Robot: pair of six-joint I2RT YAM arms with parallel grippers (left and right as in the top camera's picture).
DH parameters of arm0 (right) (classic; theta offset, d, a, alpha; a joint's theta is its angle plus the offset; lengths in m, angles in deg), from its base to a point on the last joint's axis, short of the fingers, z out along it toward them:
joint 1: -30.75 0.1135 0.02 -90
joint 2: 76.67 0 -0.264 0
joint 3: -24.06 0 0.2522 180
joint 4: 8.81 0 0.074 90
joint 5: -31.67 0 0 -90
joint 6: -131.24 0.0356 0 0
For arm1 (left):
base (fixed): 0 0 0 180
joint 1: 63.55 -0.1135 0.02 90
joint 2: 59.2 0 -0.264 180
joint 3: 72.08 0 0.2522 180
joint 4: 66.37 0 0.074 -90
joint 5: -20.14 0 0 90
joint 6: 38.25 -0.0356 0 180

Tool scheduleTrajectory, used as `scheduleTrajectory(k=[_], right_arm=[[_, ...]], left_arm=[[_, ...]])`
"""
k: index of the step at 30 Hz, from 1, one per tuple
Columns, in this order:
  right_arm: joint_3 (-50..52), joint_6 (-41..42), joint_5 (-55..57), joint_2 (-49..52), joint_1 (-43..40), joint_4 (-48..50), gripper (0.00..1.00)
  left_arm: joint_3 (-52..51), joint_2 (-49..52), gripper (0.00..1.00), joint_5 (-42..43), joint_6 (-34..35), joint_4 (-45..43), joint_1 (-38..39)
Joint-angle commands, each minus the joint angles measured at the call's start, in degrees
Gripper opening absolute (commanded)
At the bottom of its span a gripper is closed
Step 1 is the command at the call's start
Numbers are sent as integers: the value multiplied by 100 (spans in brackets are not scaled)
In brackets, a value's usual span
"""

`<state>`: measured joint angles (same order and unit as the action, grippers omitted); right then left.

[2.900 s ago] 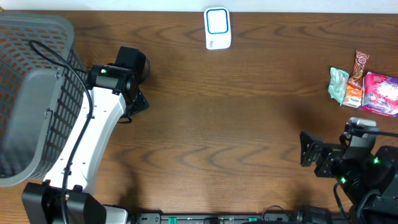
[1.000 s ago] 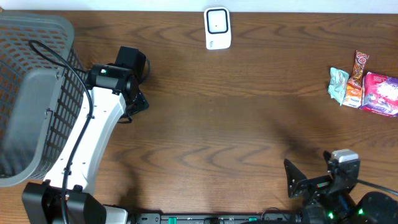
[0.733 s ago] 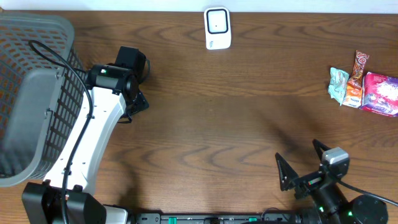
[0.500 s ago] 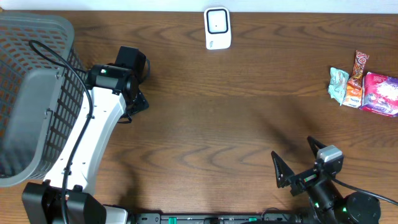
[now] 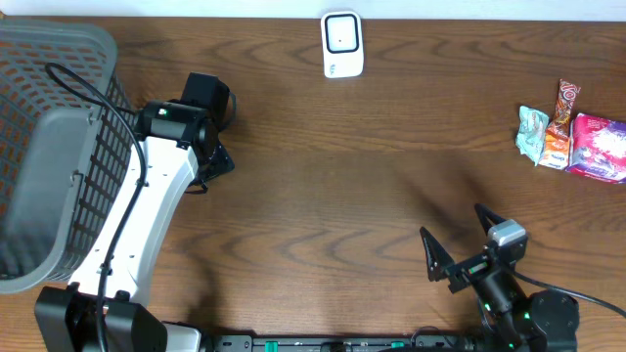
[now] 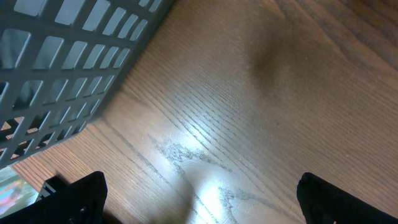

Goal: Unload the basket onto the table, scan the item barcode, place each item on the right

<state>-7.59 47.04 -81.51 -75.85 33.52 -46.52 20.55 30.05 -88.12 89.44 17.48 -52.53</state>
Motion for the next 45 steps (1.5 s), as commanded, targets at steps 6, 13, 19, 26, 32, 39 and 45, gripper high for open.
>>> scheduleTrajectory(k=[6,13,19,26,32,39,45], right_arm=[[828,-28,114,-50,35,1279,99],[1390,-26,212,-52,35,2181,99],[1655,334,669,-52,35,2505,99],[1762,531,1239,-52,35,2581,99],[1762,529,1375,-52,35,2509,99],[1762,461,1408,-50,33,2031,99],[1762,442,1408,-50,33,2031,99]], left_arm=[[4,-13,98,-24,72,15,-9],[4,-13,98,-24,72,15,-9],[4,-13,98,-24,72,15,-9],[4,-13,98,-24,72,15,-9],[4,-13,98,-24,72,15,-9],[4,-13,98,-24,74,15,-9],[4,-13,98,-24,72,15,-9]])
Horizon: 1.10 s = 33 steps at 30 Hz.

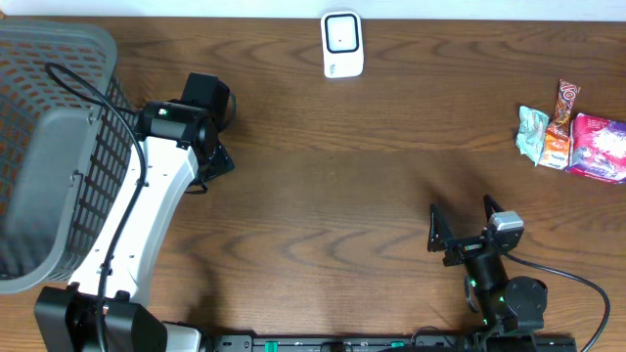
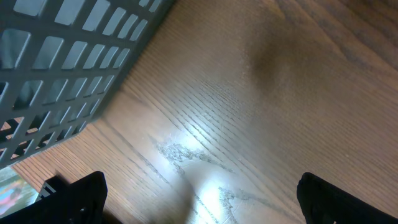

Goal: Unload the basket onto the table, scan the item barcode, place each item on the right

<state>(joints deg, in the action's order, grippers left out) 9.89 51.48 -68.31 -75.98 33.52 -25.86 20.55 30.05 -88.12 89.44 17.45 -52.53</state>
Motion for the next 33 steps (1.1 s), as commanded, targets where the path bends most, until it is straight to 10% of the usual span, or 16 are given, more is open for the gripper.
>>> scheduleTrajectory(k=[1,33], right_arm=[[13,-2,87,-37,33,-37,99],[0,-1117,852,-37,33,-142,99]], left_arm=[[4,-13,98,-24,72,17,-9],[4,-13,98,-24,72,17,-9]])
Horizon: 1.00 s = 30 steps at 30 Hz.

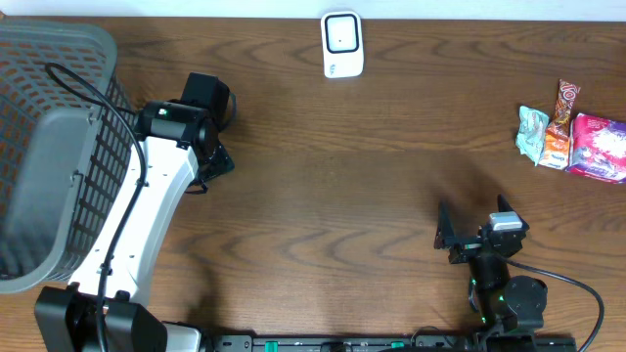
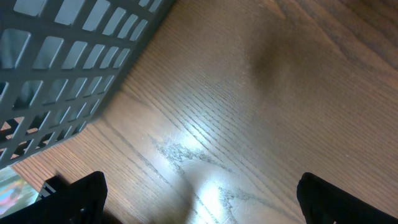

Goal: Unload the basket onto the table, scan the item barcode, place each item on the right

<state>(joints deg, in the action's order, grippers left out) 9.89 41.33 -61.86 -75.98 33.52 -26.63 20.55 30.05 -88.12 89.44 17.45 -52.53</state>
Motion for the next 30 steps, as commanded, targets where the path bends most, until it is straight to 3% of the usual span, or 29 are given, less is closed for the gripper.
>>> scheduleTrajectory(k=[1,30], right_arm=[[0,-103,225,-37,33,-66,99],[0,-81,302,-37,-13,-68,99]], left_arm=[[4,-13,98,-24,72,17,-9],[4,-13,98,-24,72,17,-9]])
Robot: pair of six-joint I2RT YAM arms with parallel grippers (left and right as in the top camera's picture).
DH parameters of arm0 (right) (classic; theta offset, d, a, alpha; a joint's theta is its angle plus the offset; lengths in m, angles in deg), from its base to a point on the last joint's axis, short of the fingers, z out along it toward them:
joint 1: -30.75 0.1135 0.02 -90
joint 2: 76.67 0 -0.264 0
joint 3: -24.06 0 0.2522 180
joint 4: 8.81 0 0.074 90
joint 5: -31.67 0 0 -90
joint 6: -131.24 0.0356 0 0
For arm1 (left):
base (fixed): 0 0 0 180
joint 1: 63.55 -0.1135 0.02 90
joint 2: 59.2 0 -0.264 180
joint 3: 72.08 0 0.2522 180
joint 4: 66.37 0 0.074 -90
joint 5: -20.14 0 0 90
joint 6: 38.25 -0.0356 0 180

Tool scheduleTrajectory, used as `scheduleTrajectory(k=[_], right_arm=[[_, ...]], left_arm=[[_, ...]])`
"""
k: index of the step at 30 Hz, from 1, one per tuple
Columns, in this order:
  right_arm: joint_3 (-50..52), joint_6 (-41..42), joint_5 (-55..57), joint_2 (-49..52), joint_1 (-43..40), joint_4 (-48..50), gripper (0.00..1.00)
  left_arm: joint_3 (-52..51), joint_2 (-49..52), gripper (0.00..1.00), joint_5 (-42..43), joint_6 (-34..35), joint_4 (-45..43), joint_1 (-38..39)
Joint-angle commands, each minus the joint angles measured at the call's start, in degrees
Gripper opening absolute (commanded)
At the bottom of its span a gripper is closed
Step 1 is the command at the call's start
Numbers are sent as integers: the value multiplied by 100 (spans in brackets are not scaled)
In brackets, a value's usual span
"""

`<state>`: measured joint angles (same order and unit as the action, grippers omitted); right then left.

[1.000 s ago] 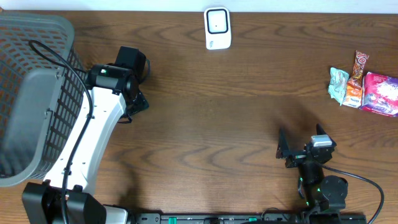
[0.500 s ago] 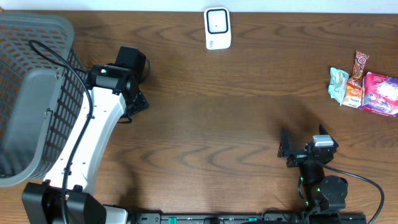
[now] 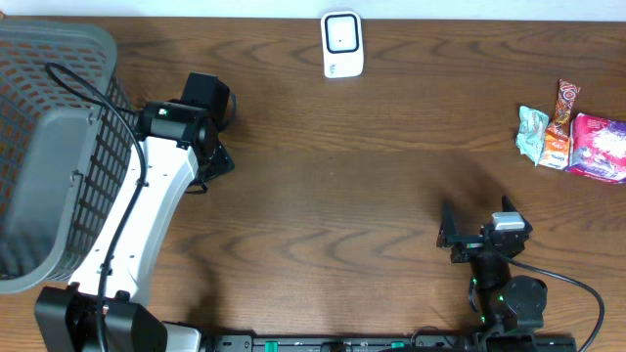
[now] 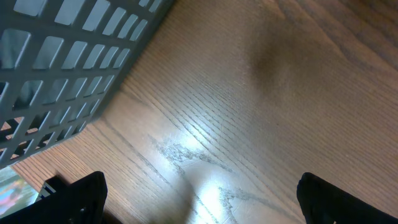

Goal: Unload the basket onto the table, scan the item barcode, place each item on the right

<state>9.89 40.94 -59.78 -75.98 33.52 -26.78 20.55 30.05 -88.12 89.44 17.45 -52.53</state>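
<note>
The white barcode scanner (image 3: 342, 44) lies at the table's far edge, in the middle. Several snack packets (image 3: 572, 132) sit in a cluster at the far right; the pink one (image 3: 599, 147) is the largest. My left gripper (image 4: 205, 199) is open over bare wood beside the basket, its dark fingertips (image 4: 87, 194) wide apart with nothing between them. My right gripper (image 3: 477, 220) is near the front right edge, open and empty, well short of the packets.
A large grey mesh basket (image 3: 49, 147) fills the left side; its wall (image 4: 68, 56) is close to my left gripper. The white left arm (image 3: 147, 215) runs from the front edge toward the basket.
My right gripper has shifted very slightly to the right near the front edge. The left arm, scanner and packets are where they were.
My right gripper was low at the front right, fingers spread and angled to the left. Then it stood further back and turned more square to the table. It has since shifted a little right. The left gripper stayed open beside the basket throughout.
</note>
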Motion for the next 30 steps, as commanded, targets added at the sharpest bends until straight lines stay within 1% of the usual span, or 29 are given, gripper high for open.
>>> scheduleTrajectory(k=[1,30], right_arm=[[0,-42,96,-37,-13,-55,99],[4,-44,-55,-37,-9,-7,99]], left_arm=[[4,-13,98,-24,72,17,-9],[4,-13,98,-24,72,17,-9]])
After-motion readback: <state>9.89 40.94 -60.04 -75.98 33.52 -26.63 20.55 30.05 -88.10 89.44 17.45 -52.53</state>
